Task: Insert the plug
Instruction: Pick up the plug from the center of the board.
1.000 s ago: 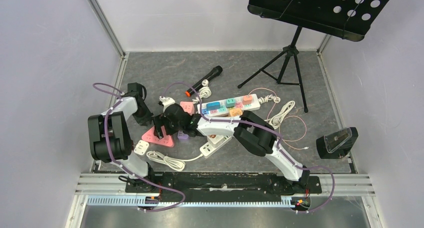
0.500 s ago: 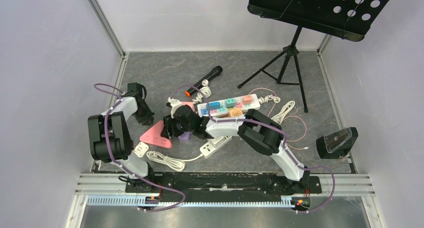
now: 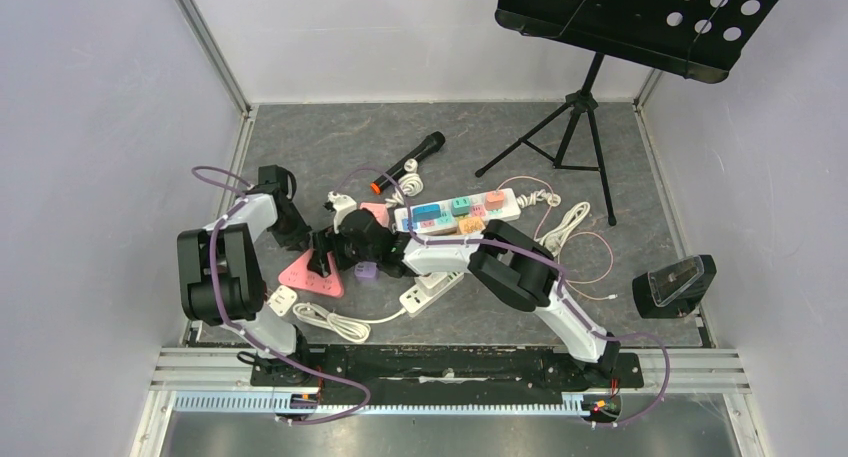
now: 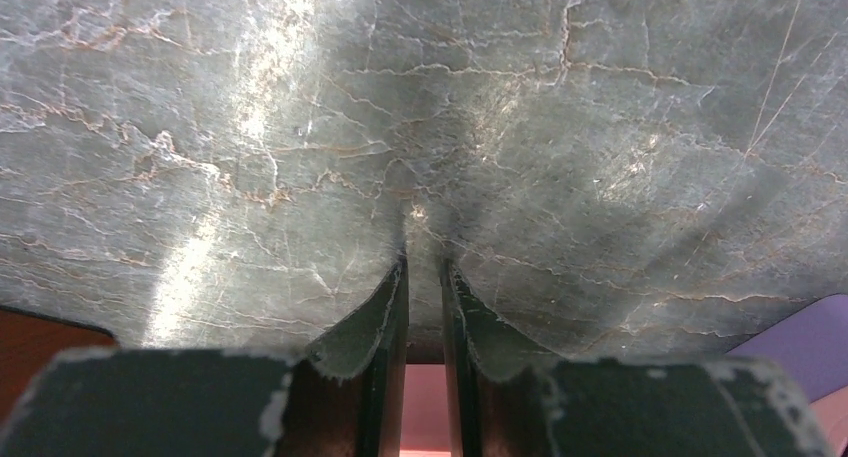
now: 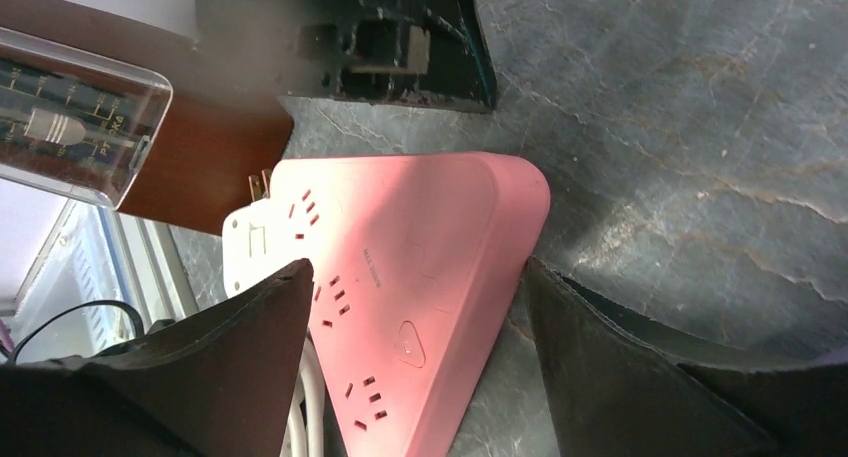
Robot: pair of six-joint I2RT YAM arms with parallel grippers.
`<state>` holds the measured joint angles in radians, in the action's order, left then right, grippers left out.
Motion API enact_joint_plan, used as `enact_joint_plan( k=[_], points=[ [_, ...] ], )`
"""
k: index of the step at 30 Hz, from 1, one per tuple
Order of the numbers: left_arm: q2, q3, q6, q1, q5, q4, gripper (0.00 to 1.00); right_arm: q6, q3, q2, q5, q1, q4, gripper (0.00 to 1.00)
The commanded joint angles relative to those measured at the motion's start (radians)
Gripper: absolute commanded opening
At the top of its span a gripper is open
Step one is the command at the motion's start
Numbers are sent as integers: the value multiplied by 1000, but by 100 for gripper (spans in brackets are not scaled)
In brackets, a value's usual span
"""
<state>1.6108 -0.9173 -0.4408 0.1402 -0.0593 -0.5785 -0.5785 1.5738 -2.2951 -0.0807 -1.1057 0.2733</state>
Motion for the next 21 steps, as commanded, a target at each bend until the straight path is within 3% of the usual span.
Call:
enact_joint_plan(
  k=[1, 8, 14, 17, 21],
  points=[
    [23, -5, -31, -13, -13, -13, 23, 36, 70, -77, 22, -11, -45, 79],
    [30, -5, -37, -37, 27, -13, 19, 71, 192, -134, 65, -36, -179, 79],
    [19, -10, -36, -41, 54, -15, 13, 103, 204, -139, 21, -39, -194, 84],
    [3, -14, -32, -41, 50, -25, 12, 79, 165, -117, -95, -33, -128, 75],
    [-40, -26, -32, -41, 22, -38, 11, 52, 86, -51, -116, -26, -65, 64]
  ],
)
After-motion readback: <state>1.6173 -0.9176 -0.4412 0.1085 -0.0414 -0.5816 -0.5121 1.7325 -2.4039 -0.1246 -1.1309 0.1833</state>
